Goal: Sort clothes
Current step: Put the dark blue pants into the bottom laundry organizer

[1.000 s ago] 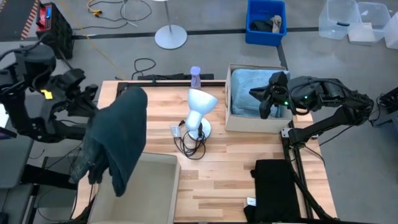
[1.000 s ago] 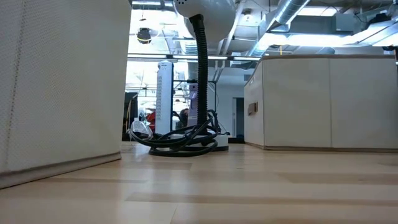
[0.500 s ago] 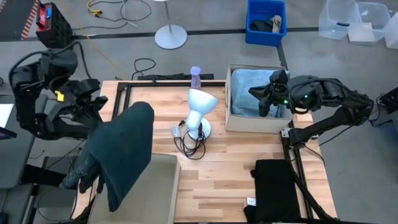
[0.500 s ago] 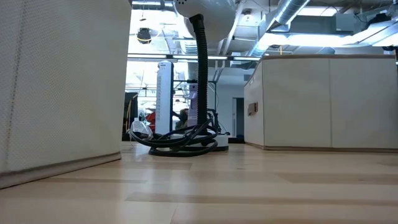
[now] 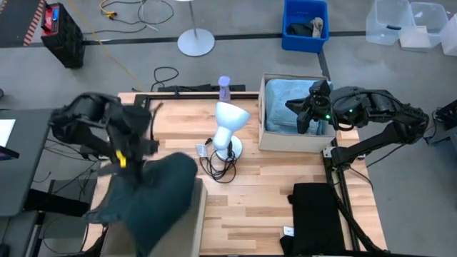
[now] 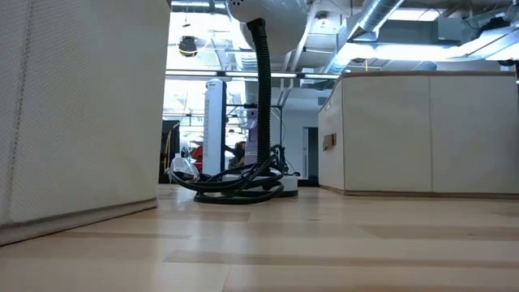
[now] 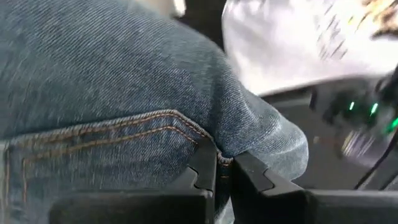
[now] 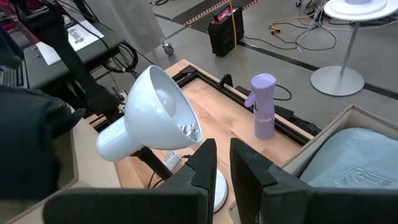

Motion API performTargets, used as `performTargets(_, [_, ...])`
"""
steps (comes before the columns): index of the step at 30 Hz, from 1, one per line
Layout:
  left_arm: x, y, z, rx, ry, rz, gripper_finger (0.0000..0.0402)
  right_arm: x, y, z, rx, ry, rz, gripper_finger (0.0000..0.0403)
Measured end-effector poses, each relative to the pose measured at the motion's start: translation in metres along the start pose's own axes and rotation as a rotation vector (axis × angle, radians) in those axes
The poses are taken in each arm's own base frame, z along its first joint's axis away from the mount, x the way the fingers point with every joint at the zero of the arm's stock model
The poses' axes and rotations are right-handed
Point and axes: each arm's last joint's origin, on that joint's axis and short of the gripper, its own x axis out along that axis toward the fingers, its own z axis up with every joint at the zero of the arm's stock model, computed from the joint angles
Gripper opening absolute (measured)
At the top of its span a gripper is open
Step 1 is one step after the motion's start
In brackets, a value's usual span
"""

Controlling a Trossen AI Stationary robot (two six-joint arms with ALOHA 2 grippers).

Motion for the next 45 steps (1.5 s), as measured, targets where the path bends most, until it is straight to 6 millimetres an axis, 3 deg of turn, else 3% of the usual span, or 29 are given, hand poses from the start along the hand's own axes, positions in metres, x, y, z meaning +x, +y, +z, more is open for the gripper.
performTargets(4, [0.027,0.003,0.001,-0.083,0.132,0.108,0.0012,0.0,0.0,0.0,-0.02,0.0,0.0,0.0063])
performTargets(10, [0.062,0.016,0.007,-0.149,0.185,0.273,0.0012,0.0,0.0,0.0,-0.047,0.0,0.0,0.0063])
performTargets(20, [0.107,0.045,0.019,-0.389,0.164,0.543,0.0013,0.0,0.0,0.0,-0.048,0.0,0.0,0.0063])
performTargets(29, [0.155,0.074,0.032,-0.404,0.022,0.483,0.002,0.0,0.0,0.0,-0.048,0.0,0.0,0.0063])
performTargets(35, [0.173,0.092,0.02,-0.447,0.06,0.537,0.0062,0.0,0.0,0.0,-0.049,0.003,-0.001,0.0063])
performTargets(40, [0.176,0.082,0.016,-0.413,0.075,0.53,0.0125,0.0,0.0,0.0,-0.05,0.004,-0.001,0.0063])
performTargets(45, [0.161,0.063,0.016,-0.398,0.092,0.524,0.0189,0.0,0.0,-0.001,-0.051,0.005,-0.002,0.0063])
